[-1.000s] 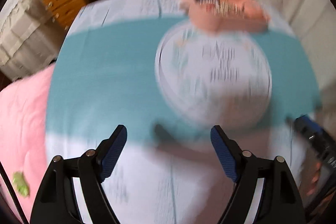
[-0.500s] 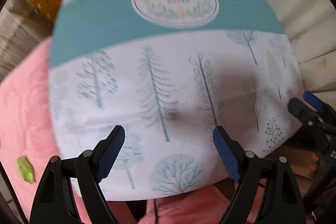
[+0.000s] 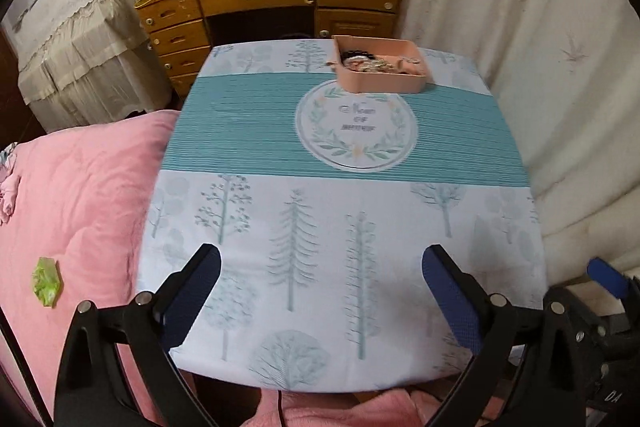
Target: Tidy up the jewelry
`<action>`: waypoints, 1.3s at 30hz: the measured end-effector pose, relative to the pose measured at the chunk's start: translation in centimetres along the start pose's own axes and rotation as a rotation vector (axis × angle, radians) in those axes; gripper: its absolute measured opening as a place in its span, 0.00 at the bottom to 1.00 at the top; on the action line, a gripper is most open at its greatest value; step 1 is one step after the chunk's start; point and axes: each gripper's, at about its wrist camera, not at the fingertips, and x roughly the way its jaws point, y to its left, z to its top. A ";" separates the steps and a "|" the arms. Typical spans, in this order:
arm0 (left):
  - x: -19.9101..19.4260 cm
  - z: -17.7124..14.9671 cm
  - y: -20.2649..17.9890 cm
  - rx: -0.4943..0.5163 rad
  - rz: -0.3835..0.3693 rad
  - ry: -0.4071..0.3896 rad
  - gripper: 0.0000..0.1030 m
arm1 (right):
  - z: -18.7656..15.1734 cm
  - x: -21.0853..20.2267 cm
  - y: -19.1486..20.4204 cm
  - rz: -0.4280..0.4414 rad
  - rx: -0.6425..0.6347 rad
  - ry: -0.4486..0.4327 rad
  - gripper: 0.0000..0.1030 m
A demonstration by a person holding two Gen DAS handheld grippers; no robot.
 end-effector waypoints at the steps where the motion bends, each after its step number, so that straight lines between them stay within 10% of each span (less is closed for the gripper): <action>1: -0.3 -0.2 -0.3 -0.003 -0.005 -0.008 0.97 | 0.2 -0.6 -0.3 0.005 0.001 -0.015 1.00; 39: -1.0 -4.6 -2.1 -0.019 0.020 -0.070 0.99 | -2.4 -2.0 0.5 0.014 -0.113 -0.137 1.00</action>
